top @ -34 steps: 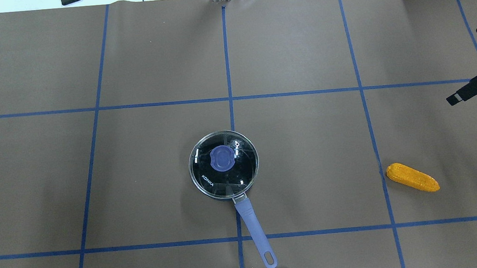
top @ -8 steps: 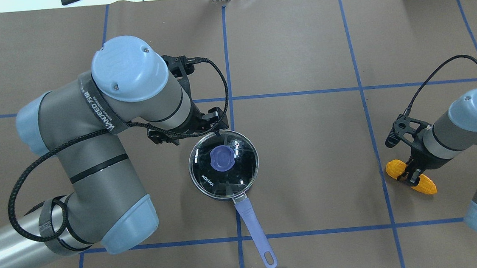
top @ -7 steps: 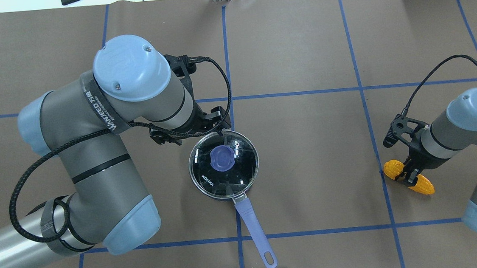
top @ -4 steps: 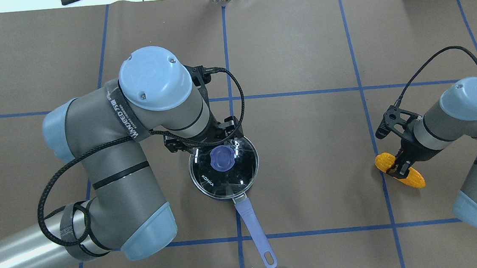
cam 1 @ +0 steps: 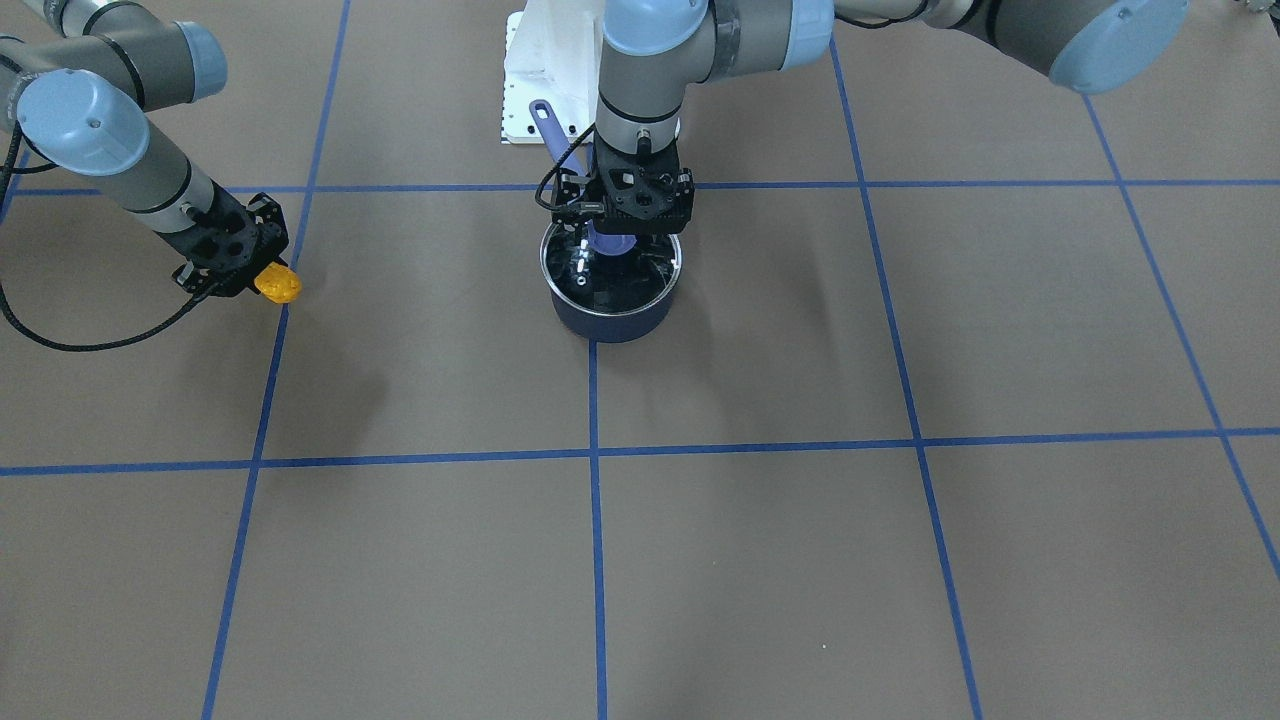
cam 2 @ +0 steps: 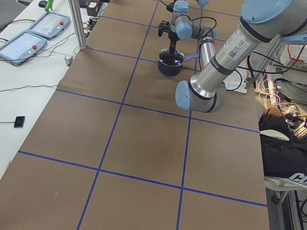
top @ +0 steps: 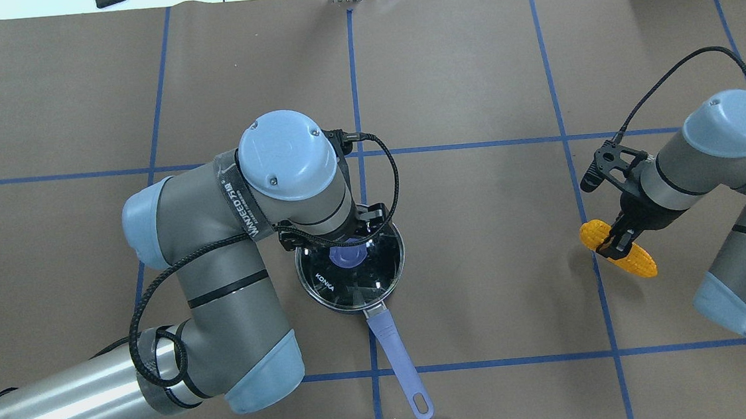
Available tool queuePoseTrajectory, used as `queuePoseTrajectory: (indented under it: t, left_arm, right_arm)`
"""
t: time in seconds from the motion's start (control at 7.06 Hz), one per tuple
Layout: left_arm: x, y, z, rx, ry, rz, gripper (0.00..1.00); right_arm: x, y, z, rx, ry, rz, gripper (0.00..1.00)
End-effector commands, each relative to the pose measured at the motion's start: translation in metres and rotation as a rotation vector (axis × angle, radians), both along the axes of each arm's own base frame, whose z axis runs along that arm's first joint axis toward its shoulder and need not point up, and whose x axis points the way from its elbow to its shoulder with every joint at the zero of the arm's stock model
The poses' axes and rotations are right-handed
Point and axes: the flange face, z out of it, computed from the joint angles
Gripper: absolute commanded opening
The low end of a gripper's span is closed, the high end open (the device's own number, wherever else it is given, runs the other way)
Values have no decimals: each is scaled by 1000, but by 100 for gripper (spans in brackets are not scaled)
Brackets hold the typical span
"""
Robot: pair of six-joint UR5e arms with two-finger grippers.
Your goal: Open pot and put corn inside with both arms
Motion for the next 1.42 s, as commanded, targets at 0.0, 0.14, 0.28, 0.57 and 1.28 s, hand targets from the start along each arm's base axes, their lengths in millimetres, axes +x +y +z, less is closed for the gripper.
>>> queuePoseTrajectory:
  t: [0.0, 0.14, 0.28, 0.57, 1.28]
  left_arm:
    - [13, 15, 5, 14, -13, 12, 99]
    - [15, 18, 4, 15, -12, 17, 98]
    - [15, 18, 4, 25, -14, 27, 90]
    - [14, 19, 2, 30, -8, 40, 57]
    - [-32, 15, -7, 75, 16, 29, 51]
  right_arm:
    - [1, -1, 0, -1, 0, 3, 35]
    - [2, -2, 0, -2, 1, 6, 35]
    - [3, -3, 0, -3, 0, 7, 35]
    - [3, -3, -2, -5, -6, 4, 35]
    - [-3, -11, -16, -5, -14, 11, 35]
